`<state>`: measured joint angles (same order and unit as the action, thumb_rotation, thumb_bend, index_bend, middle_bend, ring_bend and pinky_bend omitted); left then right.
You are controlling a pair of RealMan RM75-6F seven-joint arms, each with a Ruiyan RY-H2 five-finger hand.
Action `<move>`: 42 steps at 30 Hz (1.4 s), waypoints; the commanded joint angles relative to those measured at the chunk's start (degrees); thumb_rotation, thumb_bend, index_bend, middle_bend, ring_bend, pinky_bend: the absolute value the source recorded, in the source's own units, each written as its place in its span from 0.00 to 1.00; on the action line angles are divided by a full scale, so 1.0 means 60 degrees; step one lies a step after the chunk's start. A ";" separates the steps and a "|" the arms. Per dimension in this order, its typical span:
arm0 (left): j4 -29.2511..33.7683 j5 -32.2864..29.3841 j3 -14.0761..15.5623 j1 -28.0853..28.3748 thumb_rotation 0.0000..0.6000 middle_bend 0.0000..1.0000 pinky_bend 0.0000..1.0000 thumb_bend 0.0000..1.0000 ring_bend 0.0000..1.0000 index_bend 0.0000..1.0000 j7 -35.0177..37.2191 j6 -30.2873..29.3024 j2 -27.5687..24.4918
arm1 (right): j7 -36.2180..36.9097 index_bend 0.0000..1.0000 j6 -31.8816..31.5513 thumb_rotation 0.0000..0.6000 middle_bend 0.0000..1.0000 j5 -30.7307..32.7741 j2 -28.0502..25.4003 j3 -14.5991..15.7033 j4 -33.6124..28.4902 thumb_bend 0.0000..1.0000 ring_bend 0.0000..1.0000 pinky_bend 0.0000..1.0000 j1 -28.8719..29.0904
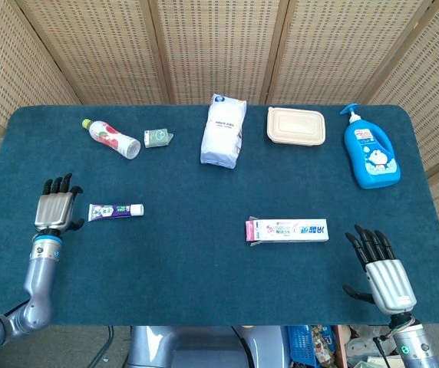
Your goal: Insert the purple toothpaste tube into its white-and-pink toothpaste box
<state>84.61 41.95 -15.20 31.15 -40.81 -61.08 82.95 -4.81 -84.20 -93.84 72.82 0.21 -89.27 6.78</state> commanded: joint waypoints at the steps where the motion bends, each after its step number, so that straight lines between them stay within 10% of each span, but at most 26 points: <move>1: -0.0126 -0.0162 0.0110 0.0173 1.00 0.00 0.00 0.29 0.00 0.27 -0.0096 0.0039 0.0204 | 0.0006 0.07 -0.0005 1.00 0.00 -0.0002 0.0011 0.0008 0.0017 0.03 0.00 0.00 -0.0004; 42: -0.1523 -0.1336 0.0692 0.1393 1.00 0.00 0.00 0.32 0.00 0.29 -0.0634 0.0137 0.1607 | -0.0017 0.07 0.0033 1.00 0.00 0.0015 0.0089 0.0035 0.0109 0.03 0.00 0.00 0.0022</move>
<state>75.55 33.97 -11.11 39.46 -44.61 -60.29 92.51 -4.91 -84.00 -93.74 73.35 0.42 -88.62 6.91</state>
